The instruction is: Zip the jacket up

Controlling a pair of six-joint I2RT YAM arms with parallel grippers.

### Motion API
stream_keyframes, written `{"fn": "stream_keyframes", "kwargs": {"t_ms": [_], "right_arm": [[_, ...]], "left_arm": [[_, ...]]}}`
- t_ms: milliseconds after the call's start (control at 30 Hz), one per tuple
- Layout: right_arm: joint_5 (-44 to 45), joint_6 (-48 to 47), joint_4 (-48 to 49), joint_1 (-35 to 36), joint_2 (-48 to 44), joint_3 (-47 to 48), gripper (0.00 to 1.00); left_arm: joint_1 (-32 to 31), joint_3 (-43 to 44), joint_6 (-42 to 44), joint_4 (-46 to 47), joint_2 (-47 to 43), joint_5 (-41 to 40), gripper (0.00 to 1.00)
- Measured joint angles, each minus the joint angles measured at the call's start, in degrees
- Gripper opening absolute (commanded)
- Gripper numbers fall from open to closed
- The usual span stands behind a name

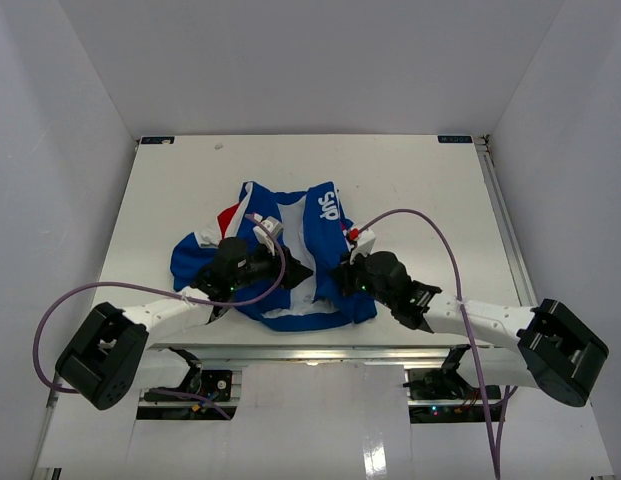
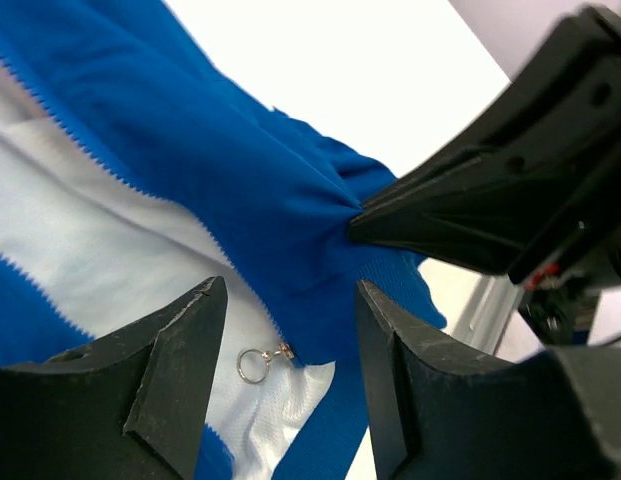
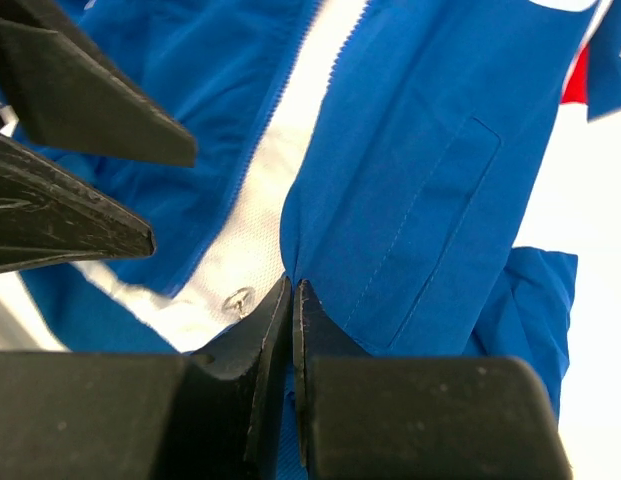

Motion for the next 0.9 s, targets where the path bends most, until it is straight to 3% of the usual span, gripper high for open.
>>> {"fn": "stream_keyframes", "kwargs": {"t_ms": [333,400,533,767,900], "right_arm": [[-4.5,-0.8,4.3,0.0,-5.1,-4.2,0.13],[-2.3,0.6,3.7,0.0,-5.7,-5.5,0.15],[4.1,4.1,0.6,0.0,-8.0,-9.9,0.34],[12.4,8.3,-8.8,0.0,-14.7,-10.3,0.35],[13.3,8.1,-14.0,0.3,-17.0,-5.8,0.35]], "left_arm": [[3.6,-3.6,-3.1,7.8,0.2,9.2,0.65],[4.7,-3.7,-4.7,9.2,1.8,11.6,0.65],[4.9,-4.5,-6.6,10.3,4.6,14.6,0.64],[4.9,-4.7,-7.2,9.4,3.5,15.3,0.64],[4.9,-4.6,-6.8,6.8,1.0,14.2,0.64]]}}
